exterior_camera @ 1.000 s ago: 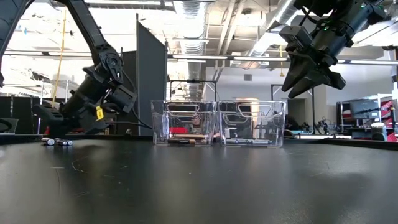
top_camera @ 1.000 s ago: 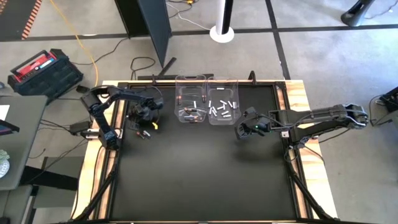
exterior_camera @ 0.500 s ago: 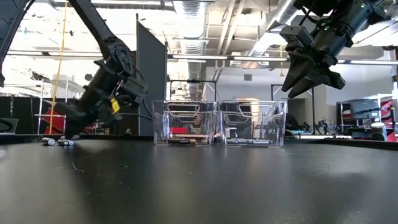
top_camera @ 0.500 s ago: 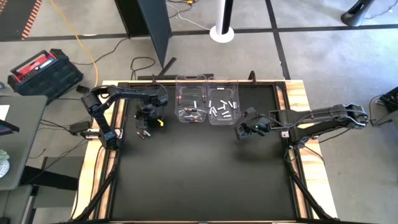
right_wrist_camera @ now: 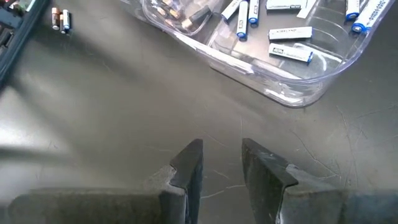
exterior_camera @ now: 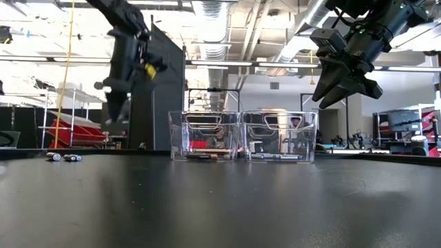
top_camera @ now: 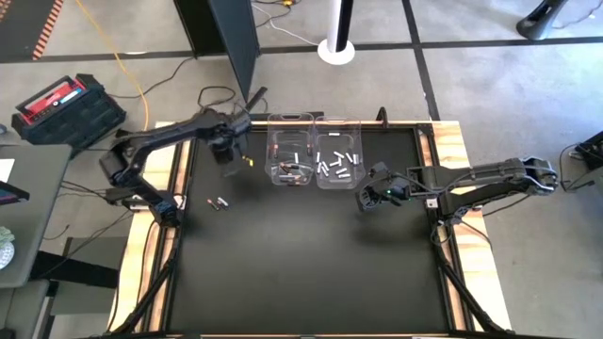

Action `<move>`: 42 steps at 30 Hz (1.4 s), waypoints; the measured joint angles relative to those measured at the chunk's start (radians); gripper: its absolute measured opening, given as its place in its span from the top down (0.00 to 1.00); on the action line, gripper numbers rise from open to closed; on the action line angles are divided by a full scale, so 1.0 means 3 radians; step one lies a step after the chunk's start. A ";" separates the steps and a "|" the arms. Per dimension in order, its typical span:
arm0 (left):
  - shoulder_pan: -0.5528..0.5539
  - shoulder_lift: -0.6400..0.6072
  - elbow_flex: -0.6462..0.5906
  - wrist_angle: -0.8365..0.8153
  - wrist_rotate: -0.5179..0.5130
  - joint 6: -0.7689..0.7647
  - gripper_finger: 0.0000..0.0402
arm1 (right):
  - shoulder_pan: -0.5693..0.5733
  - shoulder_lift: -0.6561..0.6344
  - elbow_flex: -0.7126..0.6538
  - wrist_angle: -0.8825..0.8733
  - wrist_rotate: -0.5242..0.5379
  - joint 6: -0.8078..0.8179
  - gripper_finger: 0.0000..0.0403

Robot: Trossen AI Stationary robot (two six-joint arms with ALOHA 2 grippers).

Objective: Sort batteries
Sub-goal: Put the white battery into the right transparent bin

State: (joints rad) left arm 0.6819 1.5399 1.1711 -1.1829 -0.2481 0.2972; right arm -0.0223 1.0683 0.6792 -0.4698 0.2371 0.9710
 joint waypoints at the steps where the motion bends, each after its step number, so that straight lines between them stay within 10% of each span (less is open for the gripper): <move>1: 0.0008 -0.0043 0.0071 -0.0008 0.0056 -0.0057 0.92 | 0.0000 0.0000 0.0000 0.0000 0.0000 0.0000 0.69; 12: -0.0133 -0.0223 0.0893 0.0299 0.0152 -0.0339 0.92 | -0.0109 0.0000 0.0000 0.0000 0.0000 -0.0003 0.69; 26: -0.0700 -0.0100 0.1123 0.2707 0.0482 -0.0460 0.92 | -0.0100 0.0000 0.0000 0.0006 0.0000 -0.0009 0.69; 33: -0.0755 0.0597 0.1495 0.2944 0.0528 -0.0645 0.92 | -0.0063 0.0000 0.0000 0.0023 -0.0001 0.0024 0.69; 42: -0.0853 0.1944 0.2950 0.2332 0.0651 -0.0570 0.92 | 0.0060 0.0000 0.0000 0.0019 -0.0001 0.0022 0.69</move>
State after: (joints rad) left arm 0.4259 2.1230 2.0562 -0.4835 -0.0529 0.1262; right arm -0.0044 1.0683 0.6792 -0.4641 0.2367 0.9775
